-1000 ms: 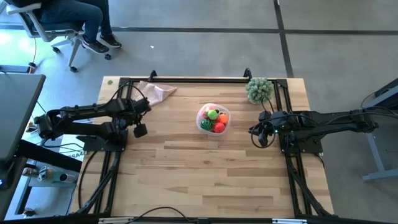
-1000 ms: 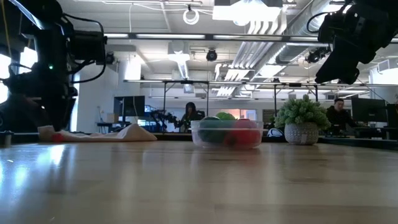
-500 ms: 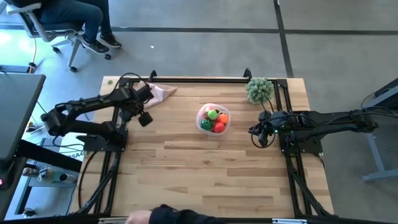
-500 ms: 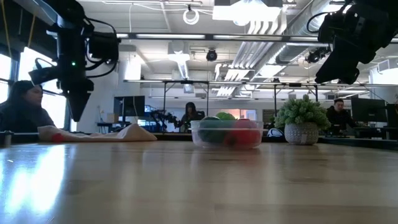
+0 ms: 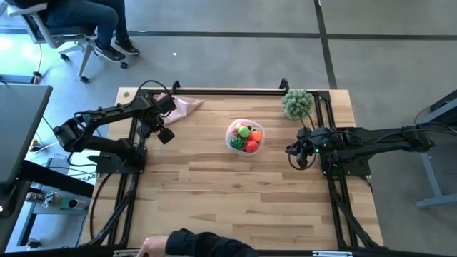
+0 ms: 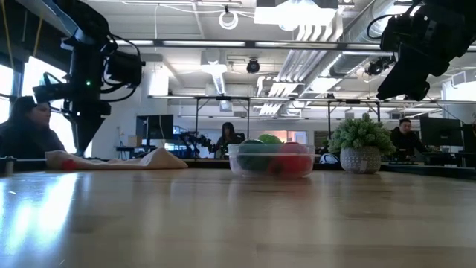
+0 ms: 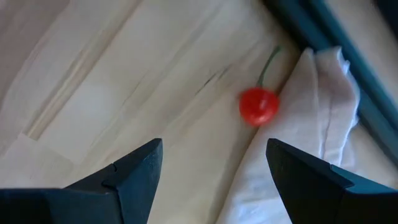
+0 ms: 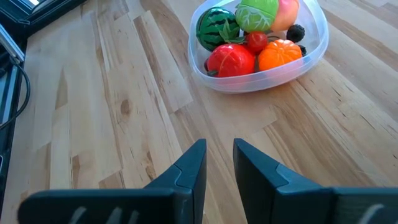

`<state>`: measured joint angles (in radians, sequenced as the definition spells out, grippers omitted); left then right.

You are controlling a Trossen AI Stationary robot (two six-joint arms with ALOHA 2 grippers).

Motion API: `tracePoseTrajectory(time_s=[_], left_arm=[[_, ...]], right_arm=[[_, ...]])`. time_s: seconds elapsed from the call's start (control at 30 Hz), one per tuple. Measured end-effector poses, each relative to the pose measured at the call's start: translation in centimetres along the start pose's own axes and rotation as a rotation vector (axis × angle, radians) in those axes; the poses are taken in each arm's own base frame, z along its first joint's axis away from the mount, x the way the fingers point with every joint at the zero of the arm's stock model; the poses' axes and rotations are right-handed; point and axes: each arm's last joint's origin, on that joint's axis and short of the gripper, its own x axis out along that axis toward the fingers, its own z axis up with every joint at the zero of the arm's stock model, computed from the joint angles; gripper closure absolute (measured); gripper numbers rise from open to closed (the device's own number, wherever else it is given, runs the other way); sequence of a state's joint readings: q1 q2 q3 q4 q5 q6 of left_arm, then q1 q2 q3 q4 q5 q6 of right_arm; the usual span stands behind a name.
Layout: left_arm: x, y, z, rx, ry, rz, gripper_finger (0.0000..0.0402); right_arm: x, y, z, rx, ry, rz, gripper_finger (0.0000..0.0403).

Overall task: Pick and placing Produce into tupperware
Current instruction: Put the cherry into the transparent bin

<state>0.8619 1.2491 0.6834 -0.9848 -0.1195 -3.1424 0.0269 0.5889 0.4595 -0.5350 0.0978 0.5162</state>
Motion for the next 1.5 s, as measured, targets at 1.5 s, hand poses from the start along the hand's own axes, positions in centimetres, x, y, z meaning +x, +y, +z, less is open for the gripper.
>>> tracePoseTrajectory(time_s=[1.5], left_arm=[[2.2, -1.5, -0.5, -0.029, -0.148, -0.015, 0.0158]], right_arm=[[0.0, 0.0, 0.0, 0.000, 0.000, 0.000, 0.0331]])
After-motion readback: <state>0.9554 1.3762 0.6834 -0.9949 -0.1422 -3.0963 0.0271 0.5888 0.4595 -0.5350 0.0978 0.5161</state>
